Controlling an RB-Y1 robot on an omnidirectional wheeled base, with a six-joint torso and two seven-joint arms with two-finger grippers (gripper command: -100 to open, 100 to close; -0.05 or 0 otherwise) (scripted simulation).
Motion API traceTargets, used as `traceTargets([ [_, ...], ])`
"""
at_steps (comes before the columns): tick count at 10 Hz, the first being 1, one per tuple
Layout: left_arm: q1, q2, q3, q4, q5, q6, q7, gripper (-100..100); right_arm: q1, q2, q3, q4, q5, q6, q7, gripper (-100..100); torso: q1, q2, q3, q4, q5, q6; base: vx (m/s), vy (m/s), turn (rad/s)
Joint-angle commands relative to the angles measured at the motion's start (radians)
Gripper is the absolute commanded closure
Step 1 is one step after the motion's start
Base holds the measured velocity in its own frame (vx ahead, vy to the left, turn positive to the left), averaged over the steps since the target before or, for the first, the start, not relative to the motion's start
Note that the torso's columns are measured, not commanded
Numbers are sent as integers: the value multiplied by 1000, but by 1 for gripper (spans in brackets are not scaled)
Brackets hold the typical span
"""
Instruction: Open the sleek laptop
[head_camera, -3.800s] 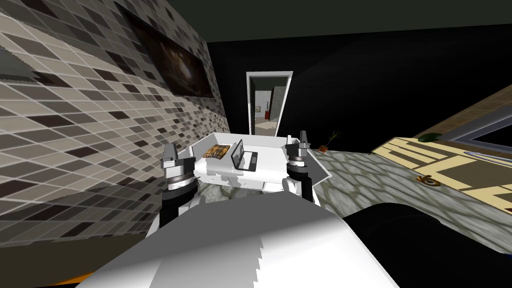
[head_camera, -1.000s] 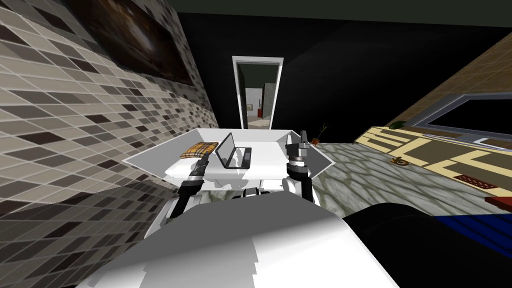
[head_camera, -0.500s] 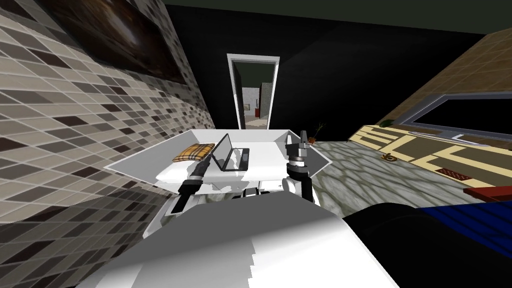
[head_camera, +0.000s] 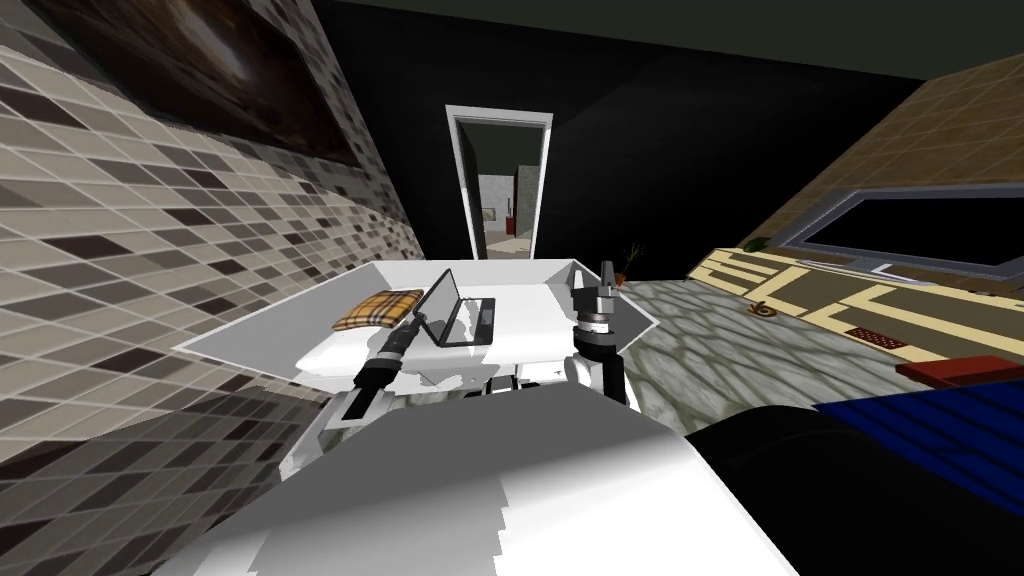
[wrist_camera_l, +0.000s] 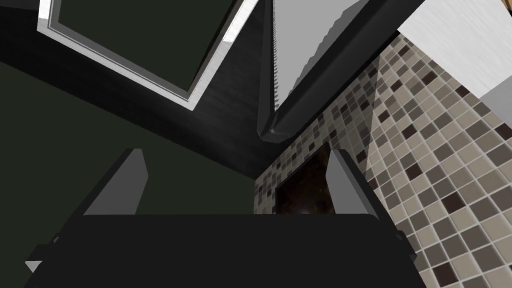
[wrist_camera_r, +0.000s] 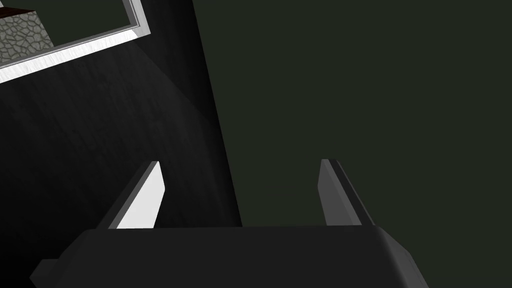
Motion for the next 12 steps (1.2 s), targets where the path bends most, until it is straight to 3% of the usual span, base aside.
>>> traceTargets([
  [1, -23, 36, 6, 51, -19, 23, -14, -100, 0, 0, 0, 0, 0, 0, 0, 0, 0, 0, 0, 0, 0, 0, 23, -13, -41],
  [4, -42, 80, 11, 102, -44, 52, -33, -100, 0, 0, 0, 0, 0, 0, 0, 0, 0, 0, 0, 0, 0, 0, 27, -9, -62],
  [6, -34, 73, 13, 94, -39, 43, -30, -100, 0, 0, 0, 0, 0, 0, 0, 0, 0, 1, 0, 0, 0, 0, 6, -1, -3],
  [7, -34, 72, 13, 93, -39, 43, -30, 100, 0, 0, 0, 0, 0, 0, 0, 0, 0, 1, 1, 0, 0, 0, 0, 0, 0],
  [8, -37, 55, 15, 99, -81, 27, -80, 100, 0, 0, 0, 0, 0, 0, 0, 0, 0, 1, 0, 0, 0, 0, 13, -62, 57],
  [9, -37, 55, 15, 99, -81, 27, -84, 100, 0, 0, 0, 0, 0, 0, 0, 0, -4, 0, 0, 0, 0, 1, 23, -90, 39],
  [12, -40, 29, 19, 108, -145, 4, -165, 100, 0, 0, 0, 0, 0, 0, 0, 0, -2, 0, 0, -1, 1, 3, 6, -85, 37],
])
